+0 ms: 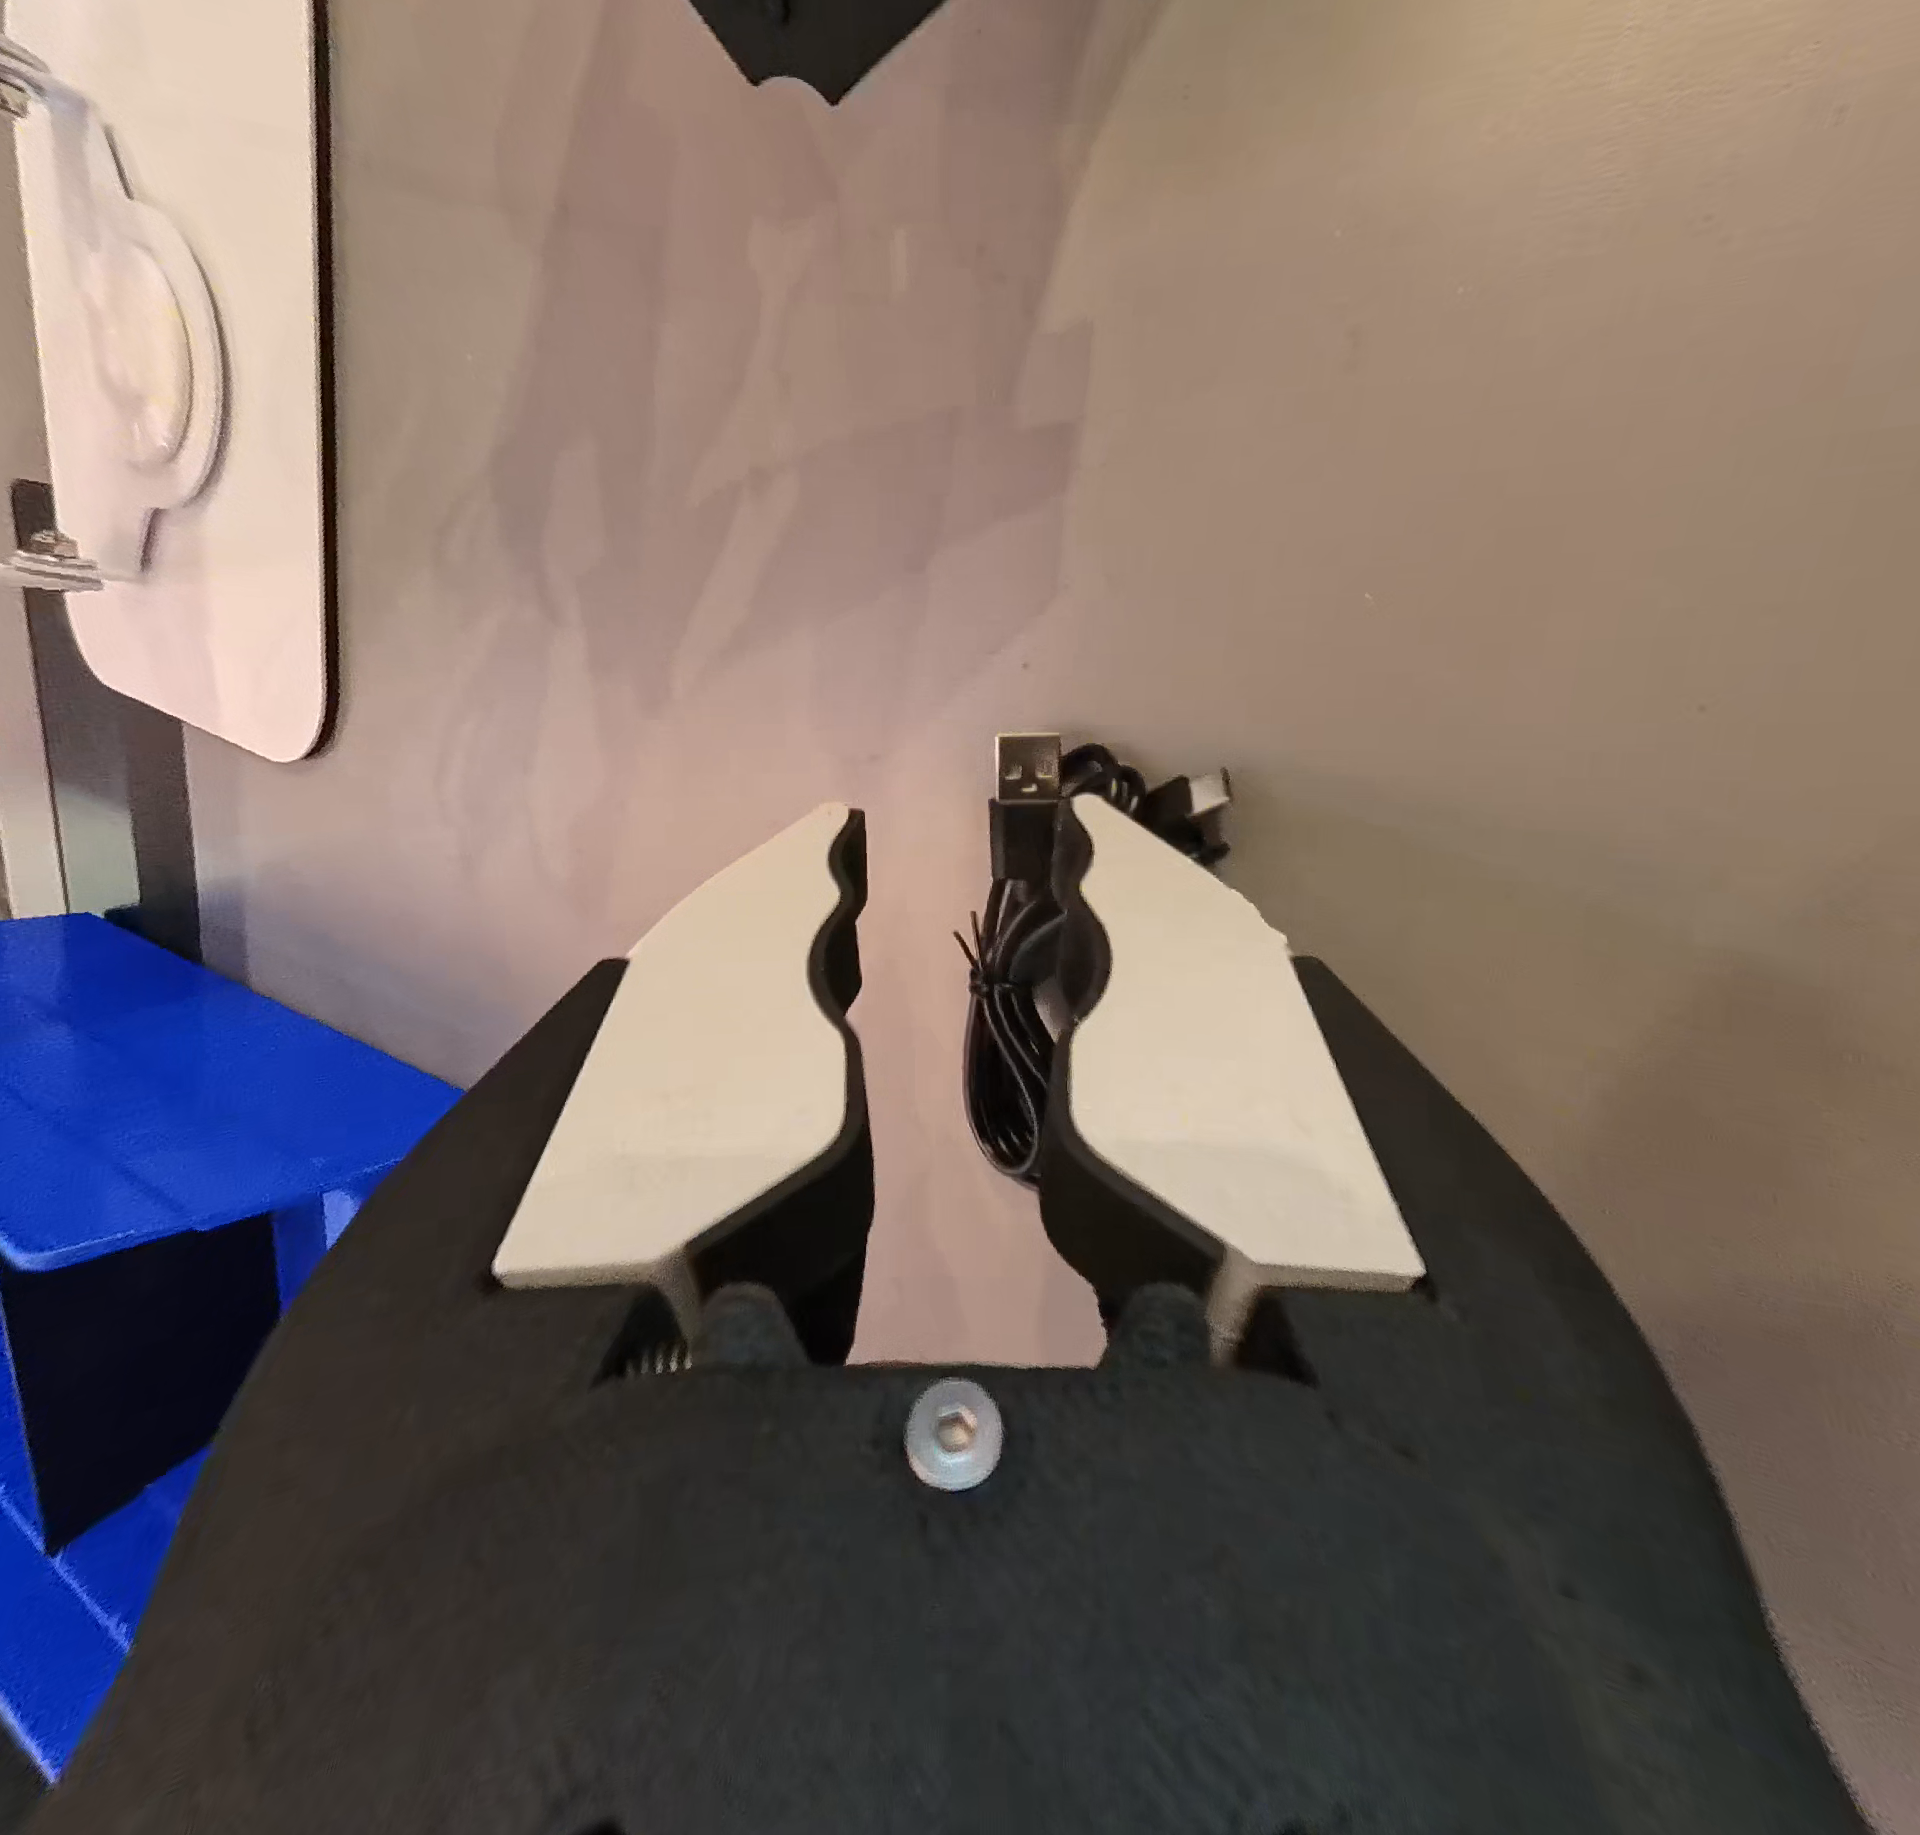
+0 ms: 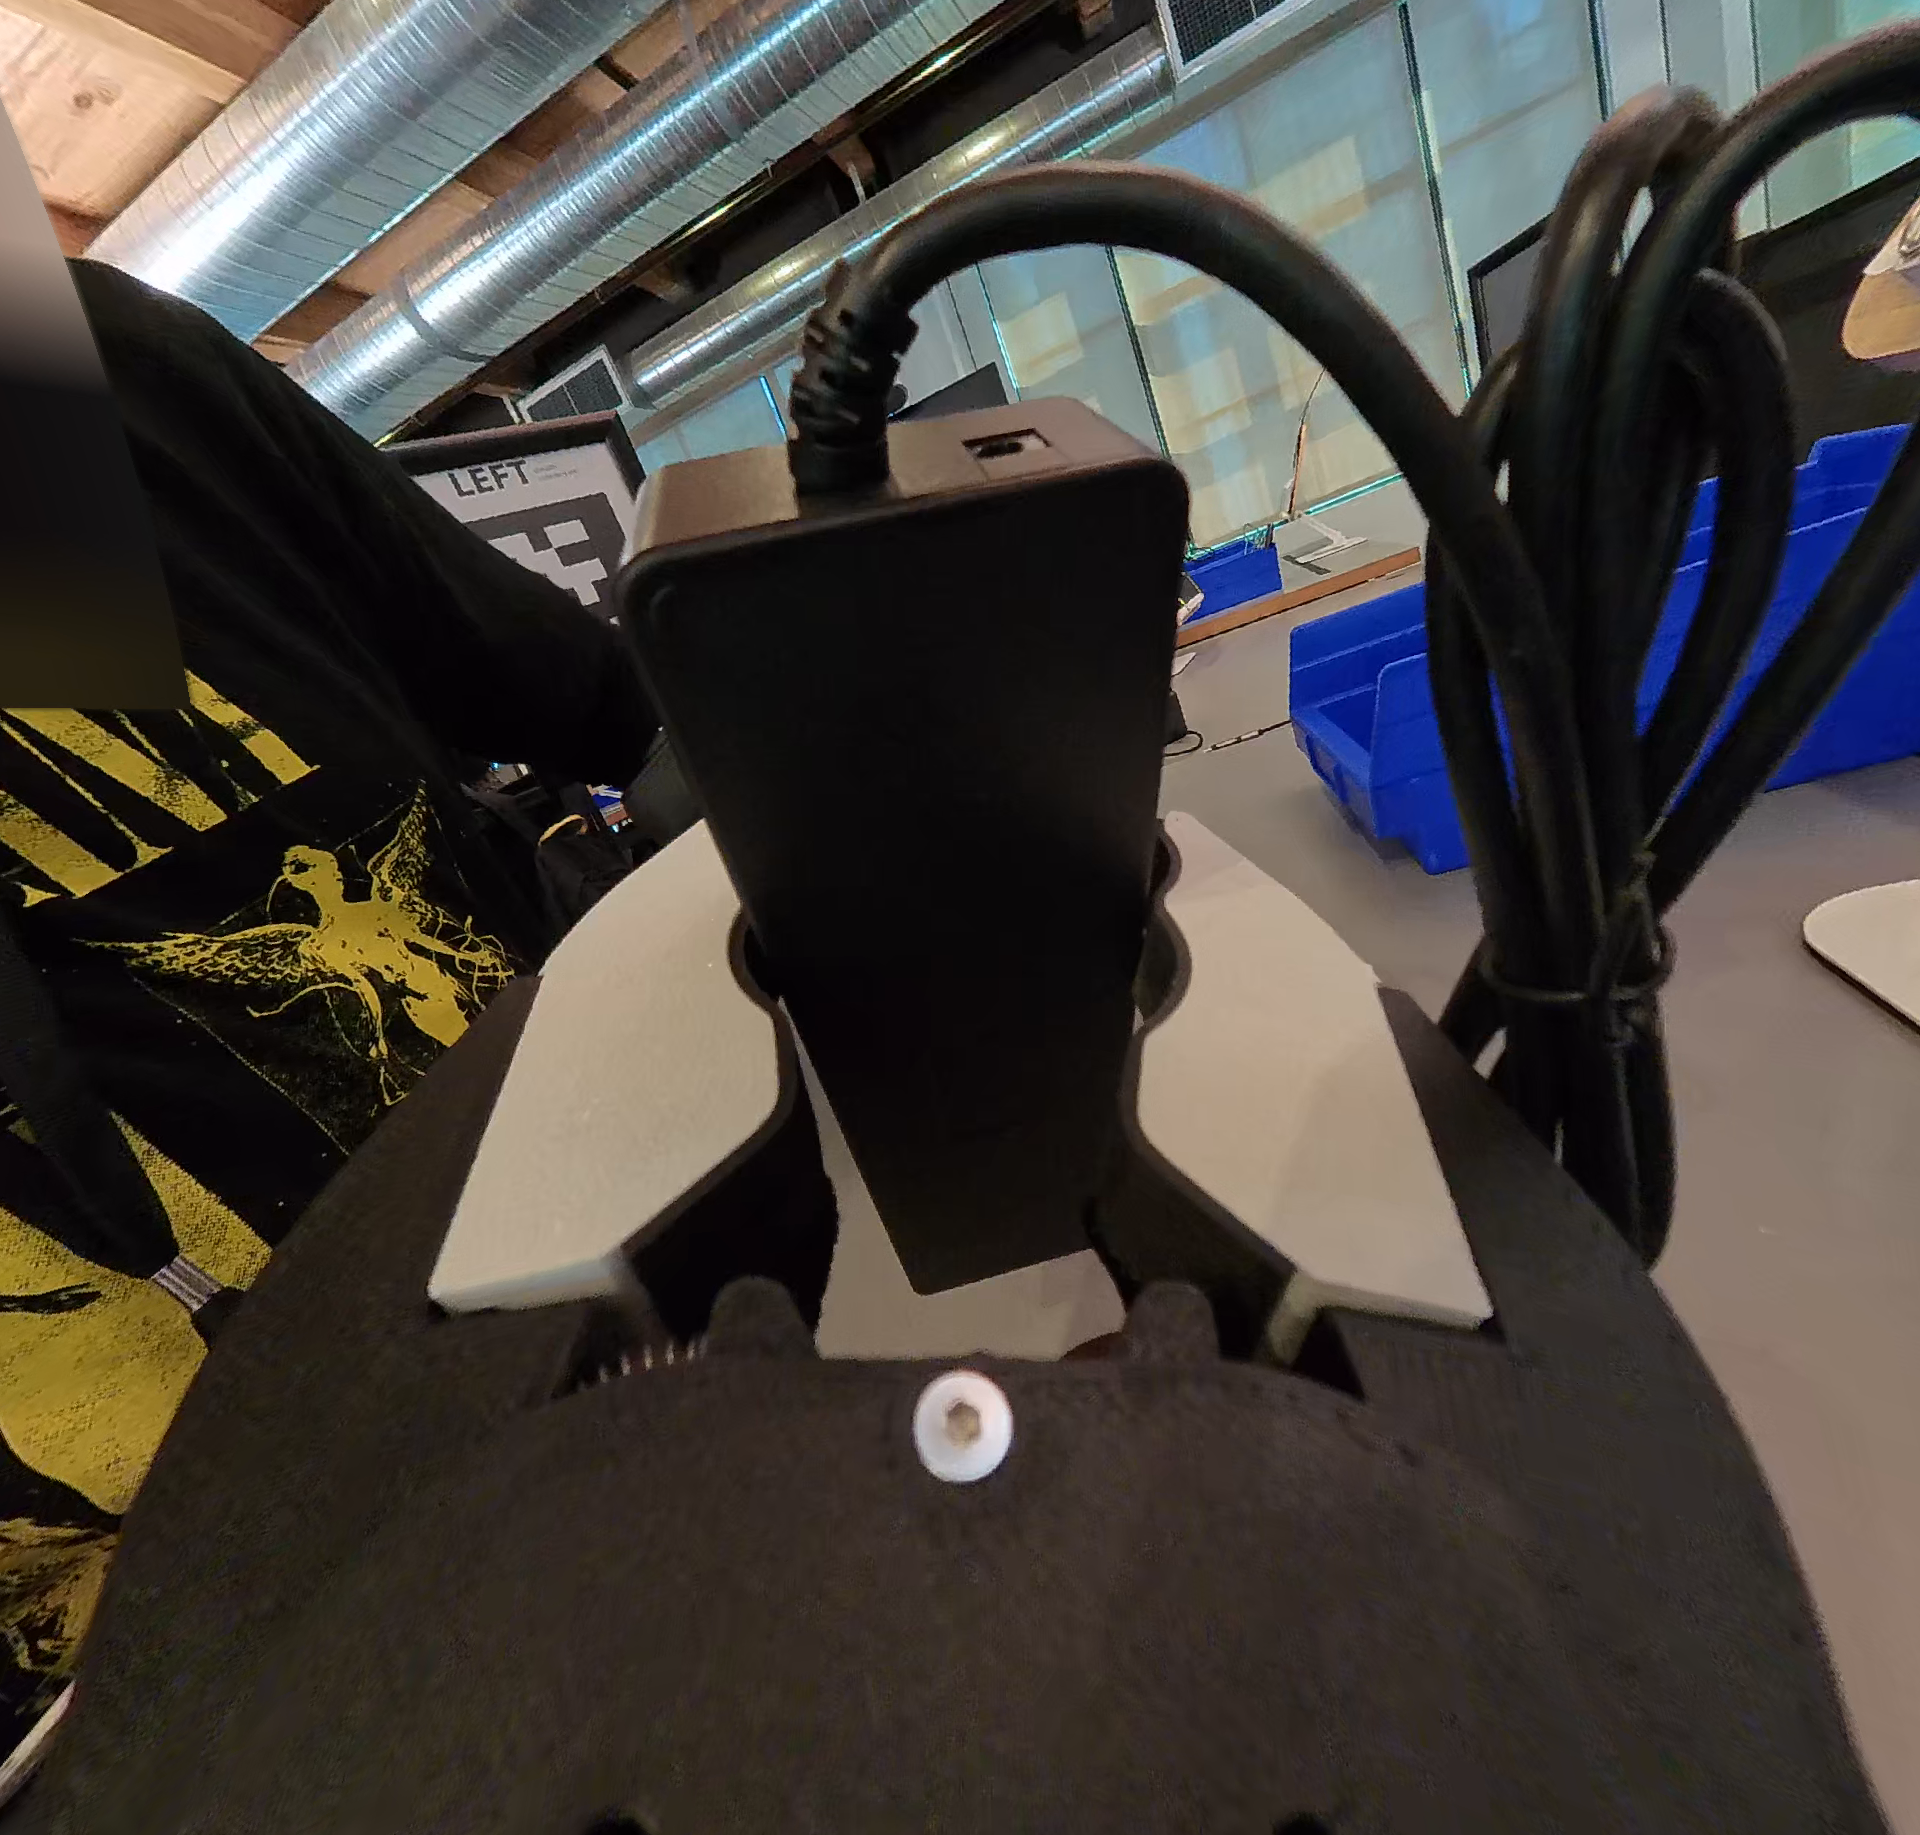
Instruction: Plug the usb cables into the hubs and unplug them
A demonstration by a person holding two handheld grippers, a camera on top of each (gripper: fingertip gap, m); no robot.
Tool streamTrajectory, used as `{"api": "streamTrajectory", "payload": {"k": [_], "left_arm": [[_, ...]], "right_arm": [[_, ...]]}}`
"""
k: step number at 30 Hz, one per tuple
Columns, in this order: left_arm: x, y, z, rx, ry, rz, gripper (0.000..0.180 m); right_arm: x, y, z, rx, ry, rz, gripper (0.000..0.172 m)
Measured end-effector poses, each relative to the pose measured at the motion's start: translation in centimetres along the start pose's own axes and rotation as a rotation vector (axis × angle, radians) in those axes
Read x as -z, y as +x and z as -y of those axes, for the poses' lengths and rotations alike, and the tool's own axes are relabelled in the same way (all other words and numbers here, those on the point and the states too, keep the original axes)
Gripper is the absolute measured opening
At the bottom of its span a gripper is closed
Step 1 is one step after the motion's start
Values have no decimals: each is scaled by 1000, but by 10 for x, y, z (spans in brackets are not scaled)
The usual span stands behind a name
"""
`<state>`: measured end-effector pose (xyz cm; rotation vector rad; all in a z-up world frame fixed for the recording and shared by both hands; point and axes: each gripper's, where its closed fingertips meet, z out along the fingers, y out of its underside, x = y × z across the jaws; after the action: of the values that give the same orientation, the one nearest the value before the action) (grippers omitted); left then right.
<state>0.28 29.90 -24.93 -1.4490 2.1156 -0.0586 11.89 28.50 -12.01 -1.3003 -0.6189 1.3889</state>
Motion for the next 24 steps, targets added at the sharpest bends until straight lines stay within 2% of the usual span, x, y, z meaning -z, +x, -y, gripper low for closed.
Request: {"api": "streamTrajectory", "payload": {"k": [3, 4, 6, 15, 24], "left_arm": [[1, 8, 0, -79, 12, 29, 21], [0, 14, -1, -90, 14, 14, 11], [-3, 17, -2, -84, 13, 9, 3], [-7, 11, -4, -6, 6, -6, 12], [-10, 9, -6, 24, -41, -2, 13]], "right_arm": [[0, 0, 0, 0, 2, -2, 66], [0, 0, 0, -1, 1, -2, 66], [0, 1, -1, -2, -2, -1, 66], [0, 0, 0, -1, 1, 0, 66], [-1, -1, 0, -1, 4, 6, 66]]}}
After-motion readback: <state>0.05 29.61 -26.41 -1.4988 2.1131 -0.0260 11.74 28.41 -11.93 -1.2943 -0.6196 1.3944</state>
